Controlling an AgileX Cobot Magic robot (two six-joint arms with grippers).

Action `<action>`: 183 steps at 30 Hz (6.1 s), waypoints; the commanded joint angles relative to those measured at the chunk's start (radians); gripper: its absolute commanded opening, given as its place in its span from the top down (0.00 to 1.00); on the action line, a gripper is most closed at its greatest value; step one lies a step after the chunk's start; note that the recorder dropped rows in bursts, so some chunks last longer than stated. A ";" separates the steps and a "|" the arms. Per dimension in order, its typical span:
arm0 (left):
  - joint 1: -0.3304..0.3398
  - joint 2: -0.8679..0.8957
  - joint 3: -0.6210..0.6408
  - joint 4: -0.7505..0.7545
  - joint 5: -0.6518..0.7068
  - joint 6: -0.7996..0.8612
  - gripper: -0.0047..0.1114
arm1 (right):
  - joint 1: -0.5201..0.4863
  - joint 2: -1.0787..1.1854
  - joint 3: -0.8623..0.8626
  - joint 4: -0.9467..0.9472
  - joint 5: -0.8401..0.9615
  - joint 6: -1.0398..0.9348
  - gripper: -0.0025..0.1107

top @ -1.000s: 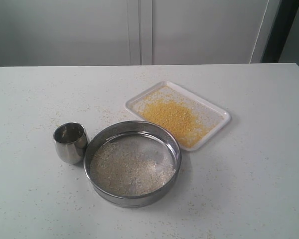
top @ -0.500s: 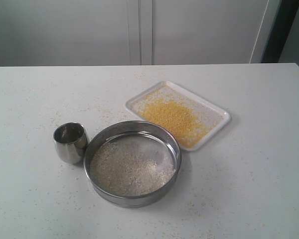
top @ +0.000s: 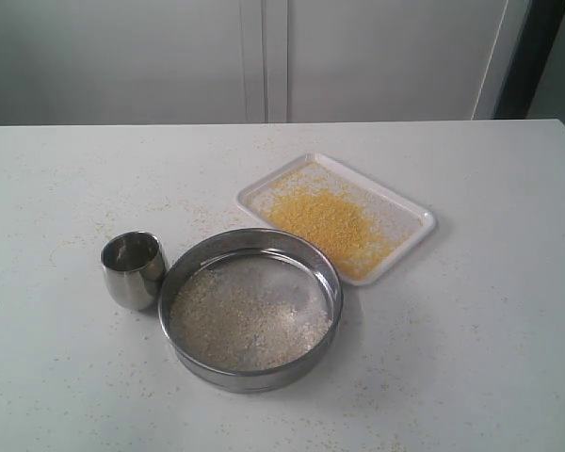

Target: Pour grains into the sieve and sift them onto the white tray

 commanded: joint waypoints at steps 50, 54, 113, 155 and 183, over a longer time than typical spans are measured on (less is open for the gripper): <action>0.002 -0.007 0.007 -0.005 0.008 0.003 0.96 | -0.051 -0.005 0.007 -0.011 -0.014 -0.010 0.98; 0.002 -0.007 0.007 0.009 0.001 0.010 0.96 | -0.051 -0.005 0.007 -0.011 -0.014 -0.010 0.98; 0.014 -0.764 0.684 0.175 -0.562 -0.007 0.96 | -0.051 -0.005 0.007 -0.011 -0.014 -0.010 0.98; 0.014 -0.764 0.684 0.234 -0.577 -0.207 0.96 | -0.051 -0.005 0.007 -0.011 -0.014 -0.010 0.98; 0.014 -0.764 0.684 0.234 -0.577 -0.204 0.96 | -0.051 -0.005 0.007 -0.011 -0.014 -0.010 0.98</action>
